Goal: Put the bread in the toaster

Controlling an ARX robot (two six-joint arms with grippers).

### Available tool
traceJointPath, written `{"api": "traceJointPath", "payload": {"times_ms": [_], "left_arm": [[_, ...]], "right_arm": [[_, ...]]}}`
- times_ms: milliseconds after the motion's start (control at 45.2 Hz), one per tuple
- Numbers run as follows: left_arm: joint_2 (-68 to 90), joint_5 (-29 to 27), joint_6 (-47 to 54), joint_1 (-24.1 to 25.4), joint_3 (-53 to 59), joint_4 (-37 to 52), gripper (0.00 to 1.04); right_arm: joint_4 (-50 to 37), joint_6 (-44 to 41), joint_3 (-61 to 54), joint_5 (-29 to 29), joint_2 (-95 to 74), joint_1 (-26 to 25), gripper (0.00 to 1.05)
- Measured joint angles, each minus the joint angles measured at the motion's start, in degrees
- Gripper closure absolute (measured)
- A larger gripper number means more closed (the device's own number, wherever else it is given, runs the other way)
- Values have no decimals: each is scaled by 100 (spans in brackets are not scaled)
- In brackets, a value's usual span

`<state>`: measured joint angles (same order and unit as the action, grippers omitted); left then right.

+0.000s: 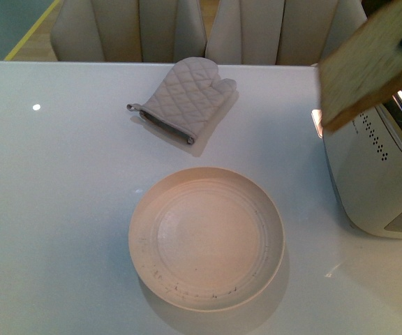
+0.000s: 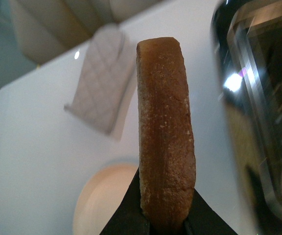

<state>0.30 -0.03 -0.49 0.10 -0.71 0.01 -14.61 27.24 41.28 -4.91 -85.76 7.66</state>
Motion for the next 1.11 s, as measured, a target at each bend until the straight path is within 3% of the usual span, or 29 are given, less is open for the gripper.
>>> {"api": "traceJointPath", "payload": {"times_ms": [111,310,1106], "left_arm": [[2,2,0,0,0,0,7],[2,2,0,0,0,0,7],[0,0,0,0,0,0,7]], "right_arm": [[516,-1499,748,861,695,-380,101],[848,-2811,1102,791,275,-776,101],[1305,-2721,1141,986,-203,-756,101]]}}
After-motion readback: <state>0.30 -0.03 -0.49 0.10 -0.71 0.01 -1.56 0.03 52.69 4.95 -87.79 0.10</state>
